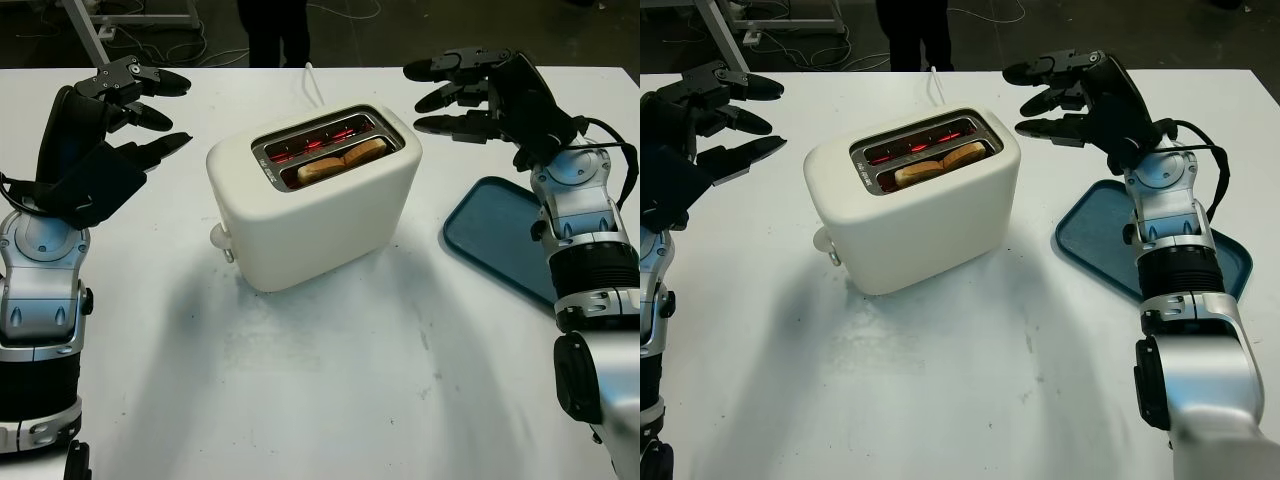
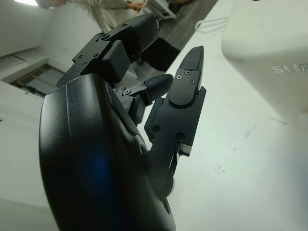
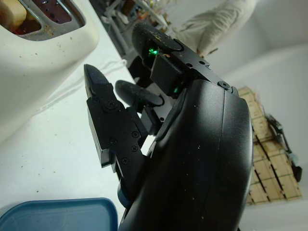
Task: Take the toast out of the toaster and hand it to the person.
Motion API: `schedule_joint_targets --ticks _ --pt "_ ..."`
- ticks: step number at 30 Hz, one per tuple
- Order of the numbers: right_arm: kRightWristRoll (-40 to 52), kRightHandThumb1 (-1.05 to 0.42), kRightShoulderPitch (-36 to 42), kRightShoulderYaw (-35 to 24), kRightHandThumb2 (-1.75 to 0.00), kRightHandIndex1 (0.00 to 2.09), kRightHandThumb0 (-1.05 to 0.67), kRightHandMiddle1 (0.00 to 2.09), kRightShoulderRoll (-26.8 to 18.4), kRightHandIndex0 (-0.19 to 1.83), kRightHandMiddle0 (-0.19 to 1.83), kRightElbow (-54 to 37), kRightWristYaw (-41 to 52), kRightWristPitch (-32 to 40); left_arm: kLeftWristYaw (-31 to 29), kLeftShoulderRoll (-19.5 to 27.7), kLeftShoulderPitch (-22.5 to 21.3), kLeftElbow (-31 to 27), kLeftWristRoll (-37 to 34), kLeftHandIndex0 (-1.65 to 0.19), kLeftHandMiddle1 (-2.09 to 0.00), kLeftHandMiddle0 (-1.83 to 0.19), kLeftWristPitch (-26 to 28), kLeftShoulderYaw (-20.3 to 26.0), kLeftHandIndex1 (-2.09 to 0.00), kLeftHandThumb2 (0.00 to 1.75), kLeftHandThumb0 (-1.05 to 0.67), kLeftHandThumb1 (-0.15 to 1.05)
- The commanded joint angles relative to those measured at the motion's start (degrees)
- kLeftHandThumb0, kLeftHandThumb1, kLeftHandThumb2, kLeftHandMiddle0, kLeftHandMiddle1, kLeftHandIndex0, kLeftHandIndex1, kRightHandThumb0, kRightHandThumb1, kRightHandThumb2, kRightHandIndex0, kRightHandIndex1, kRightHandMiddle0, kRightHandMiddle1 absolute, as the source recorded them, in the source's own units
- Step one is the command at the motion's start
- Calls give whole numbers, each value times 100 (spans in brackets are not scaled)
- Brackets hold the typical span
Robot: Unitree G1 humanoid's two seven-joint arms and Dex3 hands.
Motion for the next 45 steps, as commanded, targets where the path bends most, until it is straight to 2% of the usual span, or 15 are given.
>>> schedule_joint_targets --ticks 1,13,28,45 --pt "-14 -76 -48 2 0 69 -11 0 -21 69 89 -77 -68 80 6 -58 -56 57 -58 -55 -119 -45 -97 -13 -72 0 -18 85" --pt "70 -77 -73 -15 0 68 -9 0 26 68 88 -102 -11 220 -1 -37 -61 93 -16 -53 -121 -44 -150 11 -75 0 -20 85" --pt "53 -76 -73 -10 0 68 -13 0 -4 70 89 -13 0 68 42 -35 -53 178 -37 -52 -122 -44 -297 21 -79 0 -20 84" --pt "73 -75 -59 -19 0 68 -13 1 13 70 90 -51 1 133 49 -59 -40 132 -29 -50 -123 -43 -215 6 -81 0 -20 85"
